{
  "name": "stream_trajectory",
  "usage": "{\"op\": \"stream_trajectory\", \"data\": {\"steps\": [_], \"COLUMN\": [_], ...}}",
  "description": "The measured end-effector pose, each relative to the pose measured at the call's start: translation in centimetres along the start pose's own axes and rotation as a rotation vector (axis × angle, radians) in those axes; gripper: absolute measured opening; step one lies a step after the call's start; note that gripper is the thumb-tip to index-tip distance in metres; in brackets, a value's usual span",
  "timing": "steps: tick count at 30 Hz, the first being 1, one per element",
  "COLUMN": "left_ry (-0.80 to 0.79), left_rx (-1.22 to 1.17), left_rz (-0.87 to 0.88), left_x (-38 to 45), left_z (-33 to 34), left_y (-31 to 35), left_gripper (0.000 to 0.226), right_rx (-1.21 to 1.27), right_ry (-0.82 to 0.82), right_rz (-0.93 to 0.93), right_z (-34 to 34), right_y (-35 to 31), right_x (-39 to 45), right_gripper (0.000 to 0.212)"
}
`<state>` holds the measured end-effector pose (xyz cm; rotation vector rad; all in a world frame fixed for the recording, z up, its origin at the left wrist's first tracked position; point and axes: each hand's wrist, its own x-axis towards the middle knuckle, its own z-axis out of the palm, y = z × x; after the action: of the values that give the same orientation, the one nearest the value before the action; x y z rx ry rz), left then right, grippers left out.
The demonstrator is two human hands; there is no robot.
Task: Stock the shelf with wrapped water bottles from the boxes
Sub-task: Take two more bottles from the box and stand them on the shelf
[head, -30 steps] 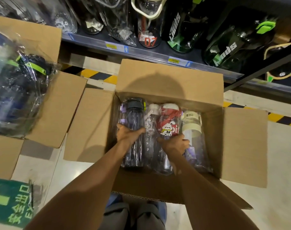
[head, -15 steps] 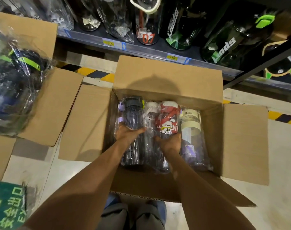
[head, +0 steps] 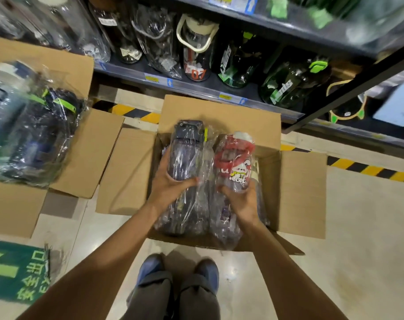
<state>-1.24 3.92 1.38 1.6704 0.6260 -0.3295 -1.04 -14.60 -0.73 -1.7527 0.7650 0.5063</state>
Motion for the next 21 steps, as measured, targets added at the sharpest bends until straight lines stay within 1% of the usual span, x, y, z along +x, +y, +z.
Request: {"op": "stream_trajectory", "data": {"steps": [2, 5, 8, 11, 13, 15, 16, 17, 19, 21], "left_ry": [-0.011, -0.009, -0.054, -0.017, 0.018, 0.043, 0.067, 0.069, 0.068, 0.106], "left_rx": [0.005, -0.04, -0.102, -0.097, -0.104, -0.093, -0.09, -0.107, -0.151, -0.126], "left_rz": [0.059, 0.121, 0.173, 0.184, 0.205, 0.287, 0.333, 0.371, 0.458, 0.542], "left_x": [-1.9, -5.1, -8.8, -12.1, -14.2, -16.3, -17.2, -18.2, -20.1, -22.2], "left_z": [-1.1, -3.0, -5.0, -6.8, -8.0, -9.3, -10.1, -10.8, -12.0, -13.4], "left_y": [3.2, 8.7, 14.8, 21.0, 25.2, 29.8, 31.9, 34.2, 38.5, 42.9], "left_gripper": [0.108, 0.101, 0.095, 0.092, 0.101, 0.11, 0.113, 0.112, 0.11, 0.108], "right_rx": [-0.031, 0.085, 0.162, 0.114, 0.15, 0.164, 0.171, 0.175, 0.179, 0.168], "right_ry": [-0.019, -0.069, -0.135, -0.135, -0.159, -0.129, -0.114, -0.099, -0.079, -0.061], "right_rz": [-0.102, -0.245, -0.408, -0.516, -0.541, -0.63, -0.669, -0.702, -0.76, -0.83], "right_z": [-1.3, -3.3, -5.5, -7.7, -9.0, -10.1, -10.6, -11.0, -11.9, -13.0], "right_y": [-2.7, -7.7, -13.9, -20.7, -25.2, -29.2, -31.1, -33.1, -36.9, -40.4], "right_x": [-2.8, -6.9, -11.8, -16.8, -20.0, -22.6, -23.8, -25.2, -28.2, -31.3], "right_gripper": [0.067, 0.063, 0.049, 0.058, 0.057, 0.075, 0.084, 0.088, 0.085, 0.081]}}
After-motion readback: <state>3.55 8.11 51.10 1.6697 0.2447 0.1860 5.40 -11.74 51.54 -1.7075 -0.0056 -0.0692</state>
